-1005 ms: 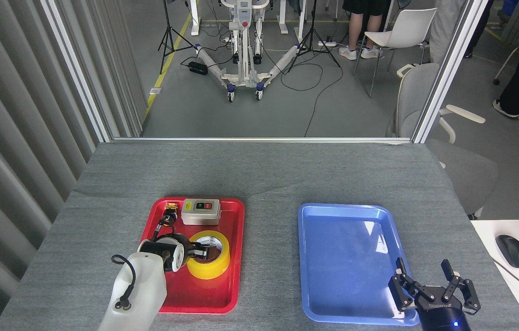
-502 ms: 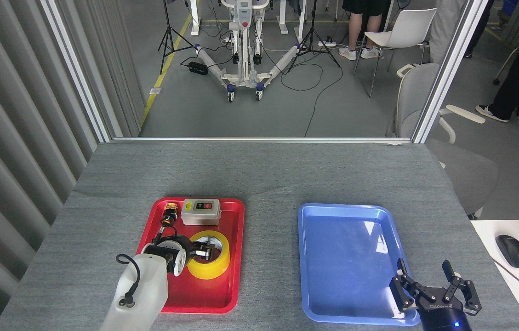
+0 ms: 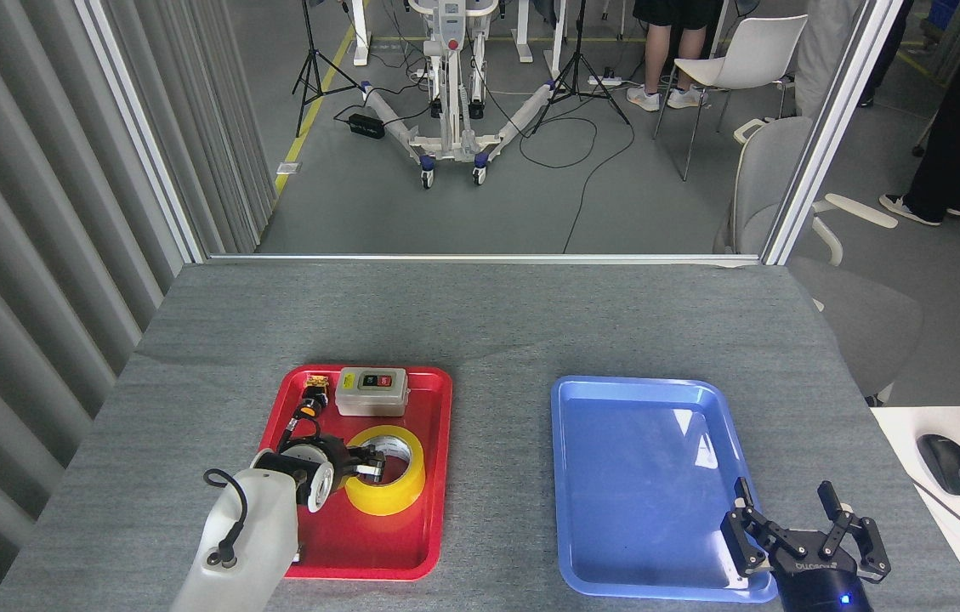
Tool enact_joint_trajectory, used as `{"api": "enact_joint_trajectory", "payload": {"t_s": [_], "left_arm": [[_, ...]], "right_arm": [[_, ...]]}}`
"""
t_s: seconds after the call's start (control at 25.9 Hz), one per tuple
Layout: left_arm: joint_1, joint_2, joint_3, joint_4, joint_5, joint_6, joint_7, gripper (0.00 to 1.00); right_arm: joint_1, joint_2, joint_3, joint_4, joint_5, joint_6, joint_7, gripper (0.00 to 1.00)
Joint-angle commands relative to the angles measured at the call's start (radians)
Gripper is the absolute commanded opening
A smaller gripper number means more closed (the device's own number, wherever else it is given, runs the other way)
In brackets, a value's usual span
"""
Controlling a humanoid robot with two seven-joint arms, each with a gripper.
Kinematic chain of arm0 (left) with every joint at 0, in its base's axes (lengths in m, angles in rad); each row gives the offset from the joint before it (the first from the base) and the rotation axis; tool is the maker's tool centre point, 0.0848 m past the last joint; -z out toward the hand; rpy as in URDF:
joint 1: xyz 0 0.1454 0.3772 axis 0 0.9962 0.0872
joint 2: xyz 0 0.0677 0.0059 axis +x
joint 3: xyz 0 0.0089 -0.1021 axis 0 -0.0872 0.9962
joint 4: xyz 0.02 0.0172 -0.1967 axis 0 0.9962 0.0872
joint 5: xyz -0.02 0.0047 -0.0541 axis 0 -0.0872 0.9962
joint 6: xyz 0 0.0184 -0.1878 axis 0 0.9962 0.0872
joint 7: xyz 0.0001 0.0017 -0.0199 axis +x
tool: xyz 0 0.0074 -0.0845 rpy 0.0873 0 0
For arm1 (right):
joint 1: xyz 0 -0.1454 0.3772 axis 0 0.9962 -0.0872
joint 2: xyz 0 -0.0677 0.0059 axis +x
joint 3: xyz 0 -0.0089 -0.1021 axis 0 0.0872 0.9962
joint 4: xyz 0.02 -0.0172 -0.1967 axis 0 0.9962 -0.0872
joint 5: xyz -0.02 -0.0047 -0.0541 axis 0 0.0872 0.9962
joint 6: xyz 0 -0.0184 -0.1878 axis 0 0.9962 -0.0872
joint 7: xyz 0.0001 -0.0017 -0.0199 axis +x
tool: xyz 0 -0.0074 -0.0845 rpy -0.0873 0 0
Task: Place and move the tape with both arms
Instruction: 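Lower the left gripper and grasp the yellow tape roll's edge, then lift and tip the tape roll upright with the left gripper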
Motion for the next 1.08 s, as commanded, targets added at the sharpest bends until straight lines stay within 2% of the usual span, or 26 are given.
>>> {"api": "enact_joint_trajectory", "payload": {"t_s": [0.0,0.19,0.39,0.62,0.7,0.85,0.97,1.04], "left_arm": [[0.001,0.017,0.006,-0.006,0.0,-0.064,-0.003,0.41],[0.011,0.027,0.063,-0.012,0.011,-0.162,-0.003,0.3],[0.012,0.046,0.081,-0.012,0.094,-0.204,-0.003,0.21],[0.026,0.072,0.123,-0.012,0.203,-0.27,-0.004,0.15],[0.028,0.07,0.181,-0.012,0.284,-0.27,-0.009,0.13],[0.041,0.061,0.334,-0.028,0.528,-0.27,-0.066,0.02],[0.051,0.06,0.385,-0.094,0.71,-0.257,-0.09,0.0],[0.113,0.063,0.393,-0.155,0.855,-0.259,-0.099,0.0]], "right_arm": [[0.001,0.0,0.0,0.0,0.0,0.0,0.0,1.0],[0.001,-0.004,0.0,0.0,-0.001,0.0,0.0,1.0],[0.003,-0.006,0.0,0.0,-0.001,0.002,0.0,1.0],[0.006,-0.007,0.002,0.0,-0.001,0.002,0.0,1.0],[0.006,-0.007,0.0,0.0,-0.001,0.002,0.0,1.0],[0.006,-0.007,0.0,0.0,-0.001,0.002,0.0,1.0],[0.004,-0.007,0.0,0.0,-0.001,0.003,-0.002,1.0],[0.004,-0.004,0.0,0.0,-0.001,0.002,0.0,1.0]]}}
